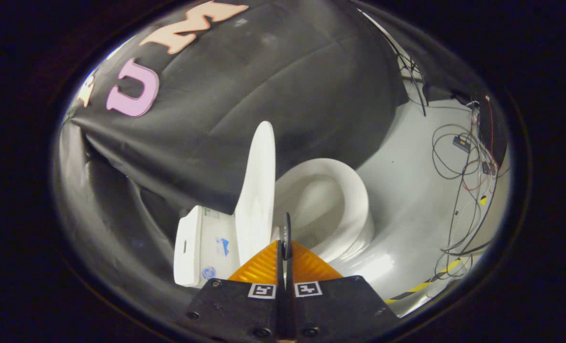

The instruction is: Open the toilet lid.

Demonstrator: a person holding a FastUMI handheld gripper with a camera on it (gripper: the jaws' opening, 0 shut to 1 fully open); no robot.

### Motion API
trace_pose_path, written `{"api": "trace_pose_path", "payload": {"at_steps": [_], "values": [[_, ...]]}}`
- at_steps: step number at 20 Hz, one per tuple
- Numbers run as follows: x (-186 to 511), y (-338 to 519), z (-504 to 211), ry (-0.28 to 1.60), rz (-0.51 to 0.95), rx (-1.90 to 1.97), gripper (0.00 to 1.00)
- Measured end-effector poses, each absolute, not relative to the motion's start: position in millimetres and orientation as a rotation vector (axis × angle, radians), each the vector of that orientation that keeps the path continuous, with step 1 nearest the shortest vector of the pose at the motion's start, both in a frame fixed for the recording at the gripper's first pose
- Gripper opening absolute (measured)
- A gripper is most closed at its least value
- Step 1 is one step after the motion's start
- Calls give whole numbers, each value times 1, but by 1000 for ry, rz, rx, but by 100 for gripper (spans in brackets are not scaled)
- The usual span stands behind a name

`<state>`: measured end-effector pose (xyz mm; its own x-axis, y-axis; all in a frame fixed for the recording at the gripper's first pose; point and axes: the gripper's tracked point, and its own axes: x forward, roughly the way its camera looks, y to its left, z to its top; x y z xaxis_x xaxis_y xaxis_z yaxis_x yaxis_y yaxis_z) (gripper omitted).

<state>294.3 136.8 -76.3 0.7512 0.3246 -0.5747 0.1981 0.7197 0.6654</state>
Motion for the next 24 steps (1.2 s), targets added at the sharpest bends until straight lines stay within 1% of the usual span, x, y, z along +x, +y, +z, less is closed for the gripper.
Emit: {"api": "trace_pose_path", "payload": {"at_steps": [2, 5, 8, 15, 20, 24], "values": [[288, 150, -54, 738, 53, 713, 0], [284, 170, -32, 710, 6, 509, 0], [283, 194, -15, 686, -17, 448, 0], [279, 241, 24, 638, -6, 371, 0], [281, 293, 43, 585, 1, 229, 0], [279, 342, 58, 559, 38, 151, 0]]}}
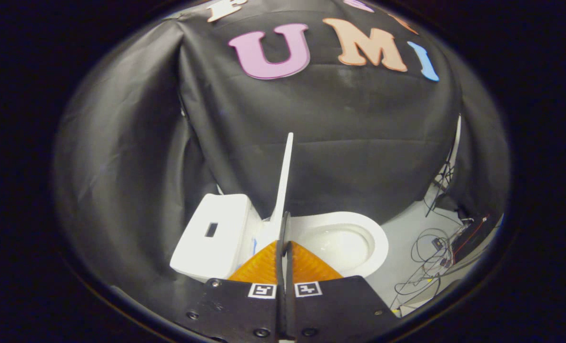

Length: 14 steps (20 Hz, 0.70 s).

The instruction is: Open the toilet lid.

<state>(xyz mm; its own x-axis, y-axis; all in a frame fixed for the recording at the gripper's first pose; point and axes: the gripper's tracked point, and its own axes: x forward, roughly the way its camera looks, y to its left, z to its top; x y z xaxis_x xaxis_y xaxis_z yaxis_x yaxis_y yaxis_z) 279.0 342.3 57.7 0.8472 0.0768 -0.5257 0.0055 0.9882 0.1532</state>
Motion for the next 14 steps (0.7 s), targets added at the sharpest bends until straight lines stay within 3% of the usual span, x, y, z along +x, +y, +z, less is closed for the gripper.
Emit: {"api": "trace_pose_path", "payload": {"at_steps": [14], "values": [[284, 479, 54, 527, 192, 61, 0]]}}
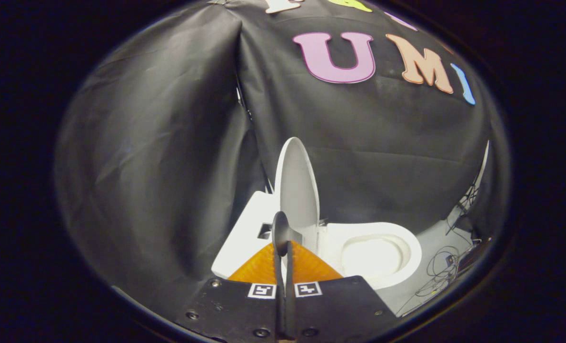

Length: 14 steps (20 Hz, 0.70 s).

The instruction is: Open the toilet lid.

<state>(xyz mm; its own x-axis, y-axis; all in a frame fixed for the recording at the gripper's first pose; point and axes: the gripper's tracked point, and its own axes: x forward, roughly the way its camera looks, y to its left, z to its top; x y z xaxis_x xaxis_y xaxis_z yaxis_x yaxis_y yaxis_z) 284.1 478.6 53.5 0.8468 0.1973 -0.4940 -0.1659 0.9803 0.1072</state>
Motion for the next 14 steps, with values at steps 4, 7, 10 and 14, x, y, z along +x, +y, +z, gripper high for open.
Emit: {"api": "trace_pose_path", "payload": {"at_steps": [4, 7, 10, 14], "values": [[287, 495, 48, 519, 212, 48, 0], [287, 511, 42, 527, 234, 49, 0], [287, 516, 41, 517, 245, 31, 0], [281, 526, 37, 517, 311, 31, 14]]}}
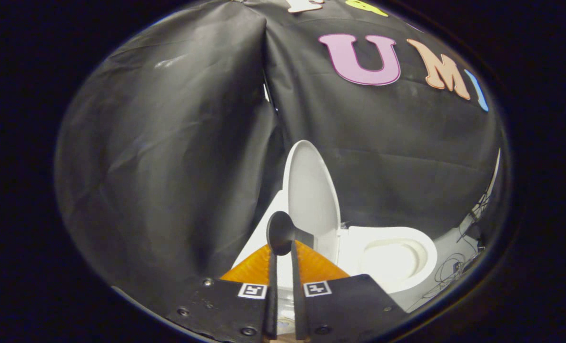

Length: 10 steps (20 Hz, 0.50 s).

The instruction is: Open the toilet lid.

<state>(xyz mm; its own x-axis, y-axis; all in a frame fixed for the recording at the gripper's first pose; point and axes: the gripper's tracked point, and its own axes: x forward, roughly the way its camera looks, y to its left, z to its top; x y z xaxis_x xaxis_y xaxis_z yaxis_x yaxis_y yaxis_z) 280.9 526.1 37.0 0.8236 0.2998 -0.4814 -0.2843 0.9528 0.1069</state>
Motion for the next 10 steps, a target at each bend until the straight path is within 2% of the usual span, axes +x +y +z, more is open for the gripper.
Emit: {"api": "trace_pose_path", "payload": {"at_steps": [5, 8, 10], "values": [[274, 521, 49, 482, 359, 48, 62], [271, 509, 63, 440, 374, 41, 71], [268, 499, 76, 397, 401, 62, 72]]}}
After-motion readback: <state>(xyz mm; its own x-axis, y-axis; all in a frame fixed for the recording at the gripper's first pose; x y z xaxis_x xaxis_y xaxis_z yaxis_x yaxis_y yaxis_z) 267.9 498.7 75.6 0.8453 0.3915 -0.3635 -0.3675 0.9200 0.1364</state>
